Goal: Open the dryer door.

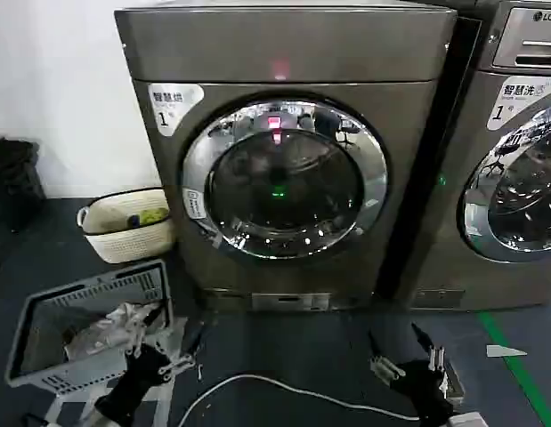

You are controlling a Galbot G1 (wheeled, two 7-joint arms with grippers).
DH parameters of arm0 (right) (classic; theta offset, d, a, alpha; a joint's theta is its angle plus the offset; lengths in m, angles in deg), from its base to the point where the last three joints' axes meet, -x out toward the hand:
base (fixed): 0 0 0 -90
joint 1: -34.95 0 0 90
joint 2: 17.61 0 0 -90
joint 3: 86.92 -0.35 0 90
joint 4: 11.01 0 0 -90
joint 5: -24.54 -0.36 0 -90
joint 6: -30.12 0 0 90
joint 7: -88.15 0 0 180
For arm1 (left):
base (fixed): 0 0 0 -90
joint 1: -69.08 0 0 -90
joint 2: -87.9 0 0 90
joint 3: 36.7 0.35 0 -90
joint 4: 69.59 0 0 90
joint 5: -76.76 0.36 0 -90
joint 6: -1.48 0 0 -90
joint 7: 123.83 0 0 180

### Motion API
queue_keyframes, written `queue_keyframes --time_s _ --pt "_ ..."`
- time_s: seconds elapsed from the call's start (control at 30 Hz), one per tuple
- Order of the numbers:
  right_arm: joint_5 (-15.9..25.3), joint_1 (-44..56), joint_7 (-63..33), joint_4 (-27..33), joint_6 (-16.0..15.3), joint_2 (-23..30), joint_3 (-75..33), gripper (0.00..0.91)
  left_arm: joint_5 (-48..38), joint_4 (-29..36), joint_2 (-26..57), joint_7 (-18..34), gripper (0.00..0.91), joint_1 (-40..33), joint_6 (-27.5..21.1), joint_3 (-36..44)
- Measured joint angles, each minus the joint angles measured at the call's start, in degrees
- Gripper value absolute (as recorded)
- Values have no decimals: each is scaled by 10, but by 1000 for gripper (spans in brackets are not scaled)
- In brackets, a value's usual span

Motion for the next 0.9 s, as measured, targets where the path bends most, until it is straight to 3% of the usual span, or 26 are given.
queue_keyframes --time_s 0.3,0.57,0.9 --pt "8 -50 55 46 59 -41 -3 907 0 6 -4 0 907 3 1 -6" --pt "-104 -171 97 142 116 -127 31 907 -2 28 -9 -1 907 18 -1 -27" --pt "-177 -323 158 242 154 -193 125 907 0 47 -30 -4 907 45 3 -55"
